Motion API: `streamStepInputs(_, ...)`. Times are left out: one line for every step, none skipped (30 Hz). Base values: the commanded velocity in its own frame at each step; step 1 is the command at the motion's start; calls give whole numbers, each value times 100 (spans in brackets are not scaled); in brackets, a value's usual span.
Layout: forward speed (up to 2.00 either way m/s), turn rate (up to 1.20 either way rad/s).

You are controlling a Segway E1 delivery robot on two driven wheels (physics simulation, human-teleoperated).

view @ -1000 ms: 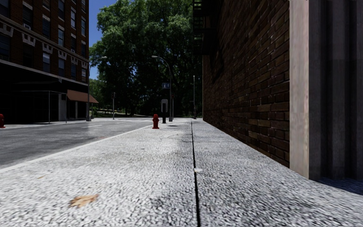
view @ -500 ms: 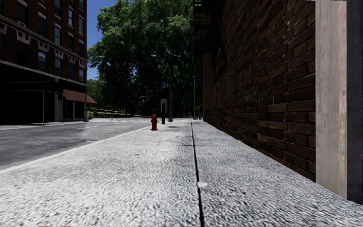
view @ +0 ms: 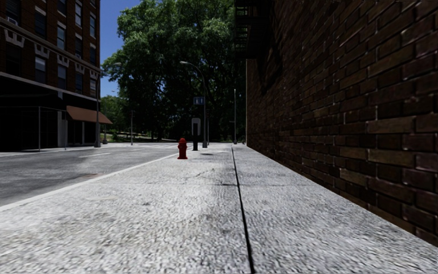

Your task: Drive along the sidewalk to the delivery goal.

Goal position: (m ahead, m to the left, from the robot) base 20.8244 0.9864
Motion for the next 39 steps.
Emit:
streamStepInputs(199, 0)
streamStepInputs(199, 0)
streamStepInputs(199, 0)
streamStepInputs(199, 0)
streamStepInputs(199, 0)
streamStepInputs(199, 0)
streamStepInputs(199, 0)
streamStepInputs(199, 0)
streamStepInputs(199, 0)
streamStepInputs(199, 0)
streamStepInputs(199, 0)
streamStepInputs(199, 0)
streamStepInputs(199, 0)
streamStepInputs(199, 0)
streamStepInputs(199, 0)
streamStepInputs(199, 0)
streamStepInputs(199, 0)
streamStepInputs(199, 0)
streamStepInputs(199, 0)
streamStepInputs(199, 0)
streamStepInputs(199, 0)
streamStepInputs(199, 0)
streamStepInputs(199, 0)
streamStepInputs(199, 0)
streamStepInputs(199, 0)
streamStepInputs(199, 0)
streamStepInputs(199, 0)
streamStepInputs(199, 0)
streamStepInputs(199, 0)
streamStepInputs(199, 0)
streamStepInputs(199, 0)
streamStepInputs(199, 0)
streamStepInputs(199, 0)
streamStepInputs(199, 0)
streamStepInputs(199, 0)
streamStepInputs(199, 0)
streamStepInputs(199, 0)
streamStepInputs(199, 0)
streamStepInputs(199, 0)
